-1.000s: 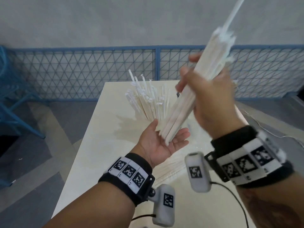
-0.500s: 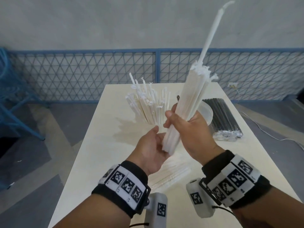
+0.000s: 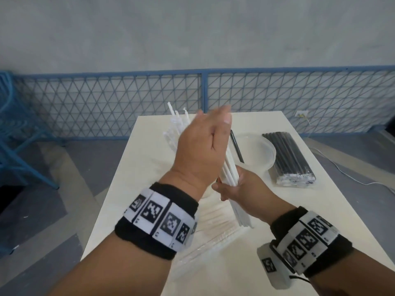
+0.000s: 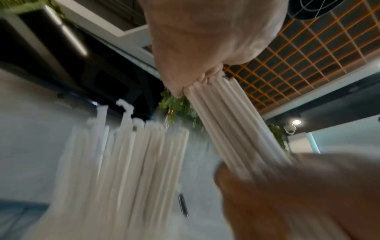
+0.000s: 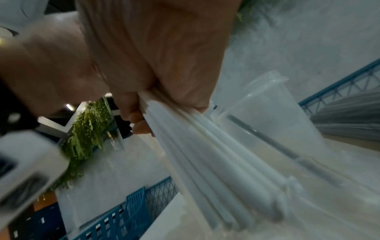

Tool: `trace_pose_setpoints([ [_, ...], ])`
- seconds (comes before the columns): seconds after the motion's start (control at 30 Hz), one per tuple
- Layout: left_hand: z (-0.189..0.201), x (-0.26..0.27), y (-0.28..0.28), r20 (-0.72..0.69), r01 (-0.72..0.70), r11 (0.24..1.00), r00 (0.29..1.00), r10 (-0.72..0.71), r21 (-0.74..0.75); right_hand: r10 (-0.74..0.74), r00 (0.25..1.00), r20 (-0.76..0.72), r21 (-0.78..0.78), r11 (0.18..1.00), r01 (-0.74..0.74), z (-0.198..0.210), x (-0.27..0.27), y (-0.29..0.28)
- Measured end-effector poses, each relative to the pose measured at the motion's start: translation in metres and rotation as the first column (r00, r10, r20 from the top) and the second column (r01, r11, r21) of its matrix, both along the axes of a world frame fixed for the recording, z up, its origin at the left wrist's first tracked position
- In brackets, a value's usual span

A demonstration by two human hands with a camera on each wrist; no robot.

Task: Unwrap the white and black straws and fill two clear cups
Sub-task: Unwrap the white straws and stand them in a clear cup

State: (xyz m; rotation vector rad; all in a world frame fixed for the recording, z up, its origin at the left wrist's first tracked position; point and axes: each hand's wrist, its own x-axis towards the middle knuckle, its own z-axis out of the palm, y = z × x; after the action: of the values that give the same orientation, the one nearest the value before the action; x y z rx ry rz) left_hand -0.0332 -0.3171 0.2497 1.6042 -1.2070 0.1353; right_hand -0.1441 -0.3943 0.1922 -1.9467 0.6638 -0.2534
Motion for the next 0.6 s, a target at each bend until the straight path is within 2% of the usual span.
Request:
trace_pose_setpoints([
  [0.13,-0.023,-0.007,-0.001,-0.191,0.043,0.999,0.981,-0.042,0.001,0.027,0.999,0.032,-0.005,1.000,-0.027,-0.001,0.007,-0.003],
  [0.2,-0.026,-0.005,0.000,-0.336,0.003,0.993,0.941,-0.042,-0.114,-0.058,0.996,0.064,-0.020,0.998,0.060,0.006,0.009,-0.008],
  [0.23,-0.028,-0.003,0.000,-0.453,-0.073,0.979,0.891,-0.023,-0.192,-0.130,0.985,0.114,0.003,0.991,0.130,0.014,0.011,-0.012],
  [0.27,-0.033,0.000,0.000,-0.592,-0.167,0.950,0.806,-0.022,-0.262,-0.204,0.960,0.190,0.069,0.978,0.195,0.025,0.013,-0.017],
  [0.33,-0.041,0.002,-0.001,-0.820,-0.291,0.901,0.562,-0.112,-0.323,-0.313,0.856,0.411,0.265,0.940,0.217,0.050,0.021,-0.023],
  [0.37,-0.044,0.000,-0.001,-0.884,-0.304,0.904,0.444,-0.144,-0.300,-0.350,0.779,0.520,0.341,0.921,0.186,0.063,0.025,-0.024],
  [0.4,-0.045,-0.001,-0.002,-0.923,-0.300,0.919,0.359,-0.141,-0.257,-0.375,0.696,0.613,0.391,0.909,0.145,0.074,0.028,-0.024],
  [0.47,-0.046,-0.007,-0.001,-0.961,-0.274,0.940,0.241,-0.138,-0.204,-0.396,0.566,0.723,0.442,0.895,0.062,0.088,0.034,-0.019],
  [0.5,-0.043,-0.010,0.000,-0.969,-0.241,0.950,0.193,-0.154,-0.199,-0.396,0.542,0.742,0.451,0.892,0.034,0.089,0.037,-0.014],
  [0.53,-0.041,-0.012,0.000,-0.972,-0.203,0.958,0.156,-0.175,-0.205,-0.388,0.552,0.738,0.448,0.893,0.028,0.087,0.040,-0.008],
  [0.6,-0.036,-0.013,0.001,-0.976,-0.193,0.960,0.112,-0.185,-0.204,-0.361,0.621,0.696,0.435,0.900,0.036,0.077,0.044,0.005],
])
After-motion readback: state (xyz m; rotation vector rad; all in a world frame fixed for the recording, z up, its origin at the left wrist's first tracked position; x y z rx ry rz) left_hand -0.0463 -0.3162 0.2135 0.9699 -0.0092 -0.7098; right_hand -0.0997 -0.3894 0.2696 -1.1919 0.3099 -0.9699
